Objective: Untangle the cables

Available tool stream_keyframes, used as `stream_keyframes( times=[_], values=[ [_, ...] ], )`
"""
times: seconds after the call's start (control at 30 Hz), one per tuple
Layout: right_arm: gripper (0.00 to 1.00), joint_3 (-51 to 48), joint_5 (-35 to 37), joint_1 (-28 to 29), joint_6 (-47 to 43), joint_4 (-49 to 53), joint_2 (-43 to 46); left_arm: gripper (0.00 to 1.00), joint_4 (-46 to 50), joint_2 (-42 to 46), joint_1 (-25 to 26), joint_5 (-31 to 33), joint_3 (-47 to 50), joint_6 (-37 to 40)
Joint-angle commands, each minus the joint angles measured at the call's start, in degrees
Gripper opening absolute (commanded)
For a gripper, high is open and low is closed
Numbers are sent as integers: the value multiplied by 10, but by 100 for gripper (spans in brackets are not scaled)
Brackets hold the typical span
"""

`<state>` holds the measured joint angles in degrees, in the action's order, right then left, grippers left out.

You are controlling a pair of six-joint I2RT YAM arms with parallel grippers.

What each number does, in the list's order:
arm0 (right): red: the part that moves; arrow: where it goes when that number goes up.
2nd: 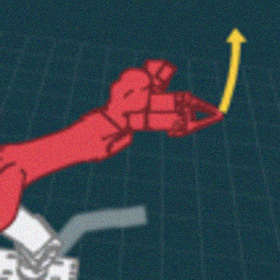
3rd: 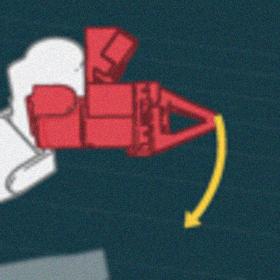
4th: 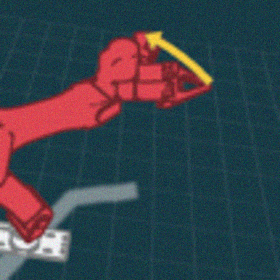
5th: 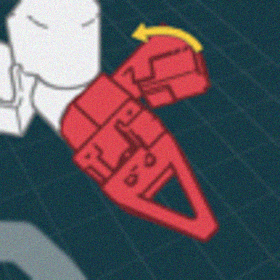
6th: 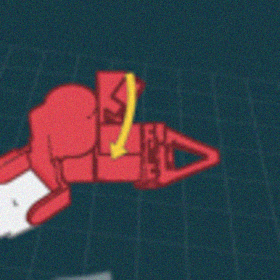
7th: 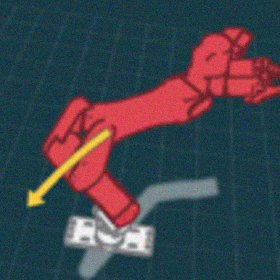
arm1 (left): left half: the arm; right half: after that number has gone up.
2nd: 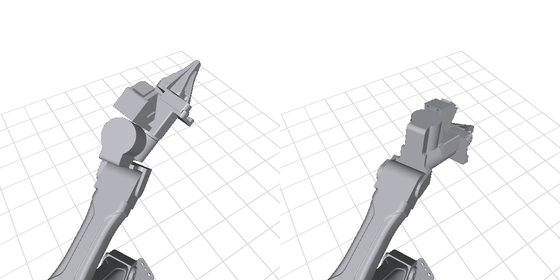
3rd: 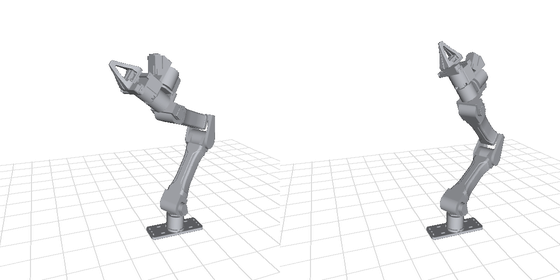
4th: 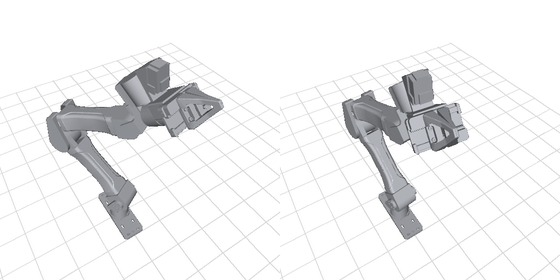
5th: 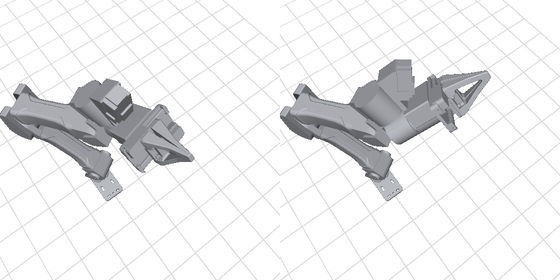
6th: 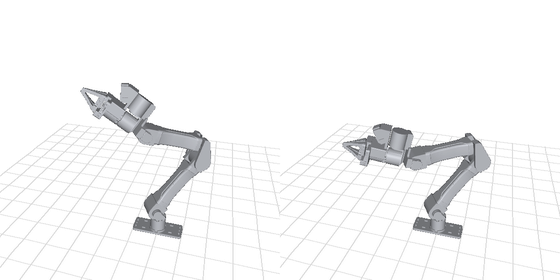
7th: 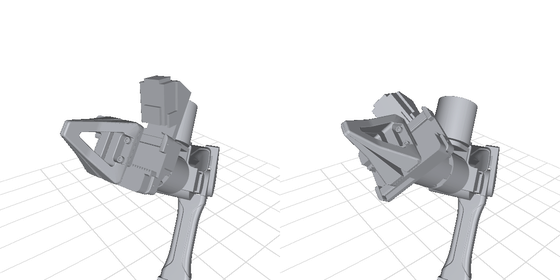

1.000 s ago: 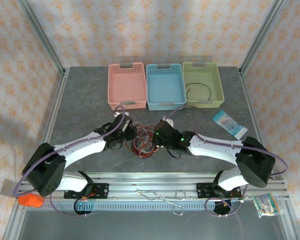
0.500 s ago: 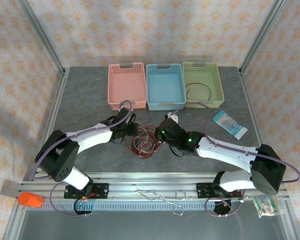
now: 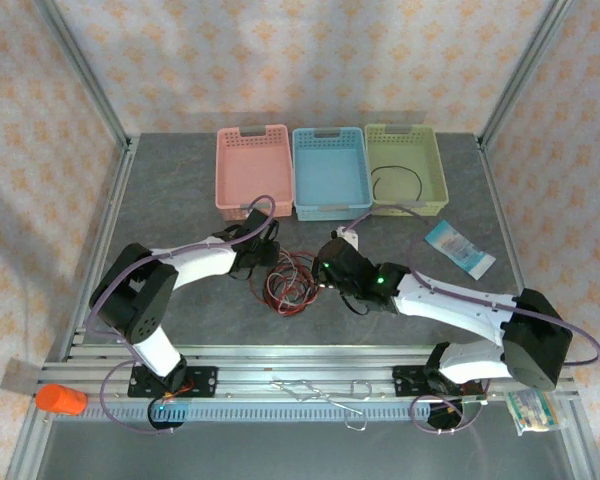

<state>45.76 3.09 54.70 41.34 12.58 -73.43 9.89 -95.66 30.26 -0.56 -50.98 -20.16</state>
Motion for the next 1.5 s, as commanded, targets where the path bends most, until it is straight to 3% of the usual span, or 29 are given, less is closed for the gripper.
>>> stream_keyframes(
  times=[0.0,0.13,0.33,0.57,0.67,0.9,1.03,1.13,1.47],
  values=[
    [18,4,22,1,-1,12,13,46,10,-14,-5,21,-21,18],
    [18,4,22,1,-1,15,15,41,12,-28,-5,32,-31,23],
    [17,1,33,1,2,20,25,24,15,-25,-5,41,-39,29],
    [16,-18,66,1,24,11,55,1,12,43,9,58,-24,33],
    [17,-25,95,1,35,8,80,0,14,89,20,67,-14,32],
    [34,-55,163,1,5,-48,155,0,-12,208,45,59,23,50],
    [48,-46,172,-3,-75,-71,182,0,-39,276,50,-10,40,71],
    [55,-25,134,-8,-145,-78,186,0,-50,316,49,-66,42,79],
    [60,7,-111,-72,-358,-95,170,0,-81,369,49,-223,41,109]
  ],
)
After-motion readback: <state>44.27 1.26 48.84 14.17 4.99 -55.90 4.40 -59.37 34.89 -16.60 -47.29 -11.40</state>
